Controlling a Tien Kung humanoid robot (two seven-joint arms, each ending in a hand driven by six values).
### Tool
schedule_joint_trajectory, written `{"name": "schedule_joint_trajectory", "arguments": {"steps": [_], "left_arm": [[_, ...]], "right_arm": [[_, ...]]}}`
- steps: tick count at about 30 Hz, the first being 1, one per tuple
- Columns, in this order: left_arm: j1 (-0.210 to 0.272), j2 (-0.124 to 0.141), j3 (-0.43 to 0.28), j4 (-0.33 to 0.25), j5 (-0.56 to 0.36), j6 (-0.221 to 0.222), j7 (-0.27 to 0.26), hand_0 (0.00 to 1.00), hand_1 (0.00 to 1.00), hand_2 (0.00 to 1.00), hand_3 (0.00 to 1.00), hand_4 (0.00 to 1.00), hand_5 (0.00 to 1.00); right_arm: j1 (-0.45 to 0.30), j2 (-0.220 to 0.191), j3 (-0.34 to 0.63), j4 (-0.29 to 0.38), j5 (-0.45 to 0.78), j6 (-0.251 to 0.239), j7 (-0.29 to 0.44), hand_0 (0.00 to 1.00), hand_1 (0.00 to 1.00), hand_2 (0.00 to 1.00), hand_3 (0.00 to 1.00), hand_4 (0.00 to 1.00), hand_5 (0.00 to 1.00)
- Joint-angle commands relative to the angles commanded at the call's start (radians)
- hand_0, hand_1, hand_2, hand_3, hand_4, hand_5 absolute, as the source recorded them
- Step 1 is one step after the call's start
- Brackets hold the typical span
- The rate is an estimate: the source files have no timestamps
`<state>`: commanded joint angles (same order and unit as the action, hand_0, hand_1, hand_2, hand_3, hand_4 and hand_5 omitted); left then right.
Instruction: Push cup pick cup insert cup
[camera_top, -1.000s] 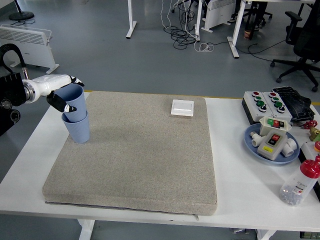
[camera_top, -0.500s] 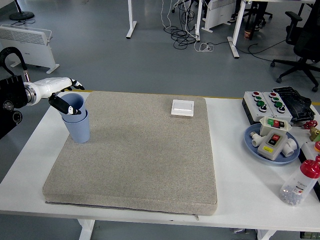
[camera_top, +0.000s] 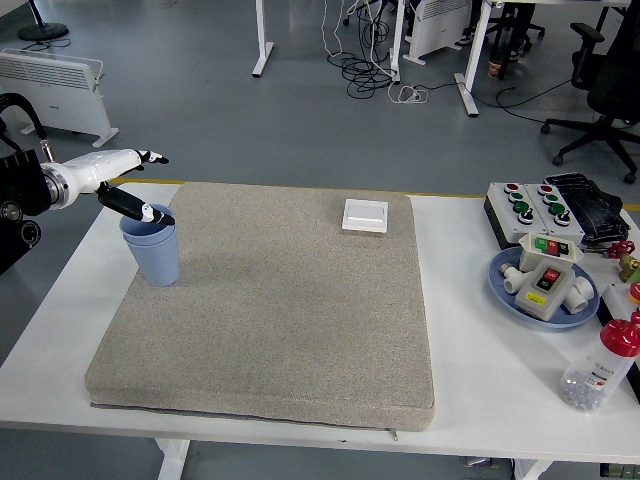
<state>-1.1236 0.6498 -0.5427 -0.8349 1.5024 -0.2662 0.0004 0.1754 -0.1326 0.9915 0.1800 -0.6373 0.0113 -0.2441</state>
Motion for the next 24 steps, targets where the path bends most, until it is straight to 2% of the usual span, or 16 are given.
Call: {"name": "schedule_joint_trajectory", "arguments": {"steps": [1,3,5,6,8,11,12,15,17,18,20,22,23,24], "left_arm": [[0.001,0.001,-0.003,-0.003,0.000,0.001,-0.001,0.884,0.906,0.998,0.964,0.998,0.557],[0.025,0.011,-0.045,-0.048,-0.009,0.061,-0.060,0.884,0.906,0.998,0.964,0.998,0.557],[0.057,0.015,-0.105,-0.100,-0.061,0.122,-0.117,0.884,0.906,0.998,0.964,0.998,0.557],[0.076,0.015,-0.139,-0.130,-0.093,0.151,-0.140,0.755,0.762,0.850,0.792,0.735,0.505],[0.112,0.014,-0.207,-0.188,-0.175,0.187,-0.154,0.755,0.762,0.850,0.792,0.735,0.505],[0.169,0.014,-0.289,-0.264,-0.293,0.217,-0.128,0.755,0.762,0.850,0.792,0.735,0.505],[0.207,0.011,-0.332,-0.307,-0.339,0.227,-0.095,0.674,0.688,0.730,0.613,0.621,0.652],[0.297,0.000,-0.441,-0.390,-0.456,0.248,-0.018,0.674,0.688,0.730,0.613,0.621,0.652],[0.353,-0.015,-0.504,-0.419,-0.540,0.258,0.020,0.674,0.688,0.730,0.613,0.621,0.652],[0.383,-0.026,-0.535,-0.429,-0.579,0.261,0.034,0.708,0.739,0.802,0.702,0.624,0.905],[0.454,-0.045,-0.612,-0.449,-0.670,0.265,0.051,0.708,0.739,0.802,0.702,0.624,0.905],[0.529,-0.073,-0.689,-0.479,-0.755,0.261,0.043,0.708,0.739,0.802,0.702,0.624,0.905],[0.554,-0.077,-0.716,-0.484,-0.794,0.260,0.040,0.708,0.739,0.802,0.702,0.624,0.905],[0.577,-0.084,-0.741,-0.491,-0.839,0.259,0.039,0.749,0.784,0.846,0.767,0.630,0.998]], "right_arm": [[0.000,0.000,0.000,0.000,0.000,0.000,0.000,0.774,0.715,0.716,0.619,0.286,0.559],[0.003,-0.001,-0.001,0.000,0.004,0.000,0.001,0.774,0.715,0.716,0.619,0.286,0.559],[0.003,-0.001,-0.001,0.000,0.006,0.000,0.002,0.774,0.715,0.716,0.619,0.286,0.559],[0.003,-0.001,0.000,0.000,0.007,0.000,0.002,0.774,0.715,0.716,0.619,0.286,0.558],[0.003,-0.001,0.001,0.000,0.007,0.000,0.003,0.774,0.715,0.716,0.619,0.286,0.558],[0.003,-0.001,0.005,0.000,0.003,0.000,0.002,0.774,0.715,0.716,0.619,0.286,0.558],[0.002,-0.001,0.006,0.000,0.004,0.000,0.002,0.774,0.715,0.715,0.619,0.286,0.558],[0.002,-0.002,0.010,0.000,0.001,0.000,0.002,0.774,0.715,0.715,0.619,0.286,0.558],[0.002,-0.002,0.012,0.000,-0.002,0.000,0.001,0.774,0.715,0.715,0.619,0.286,0.558],[0.002,-0.003,0.014,0.000,-0.004,0.000,0.001,0.774,0.715,0.715,0.619,0.286,0.558],[0.001,-0.002,0.018,0.000,-0.009,0.000,0.001,0.774,0.715,0.715,0.619,0.286,0.558],[0.000,-0.002,0.021,0.000,-0.014,0.000,0.001,0.774,0.715,0.715,0.619,0.286,0.558],[0.000,-0.001,0.022,0.000,-0.015,0.000,0.001,0.774,0.715,0.715,0.619,0.286,0.558],[0.000,-0.001,0.023,0.000,-0.015,0.000,0.001,0.774,0.715,0.715,0.619,0.286,0.558]]}}
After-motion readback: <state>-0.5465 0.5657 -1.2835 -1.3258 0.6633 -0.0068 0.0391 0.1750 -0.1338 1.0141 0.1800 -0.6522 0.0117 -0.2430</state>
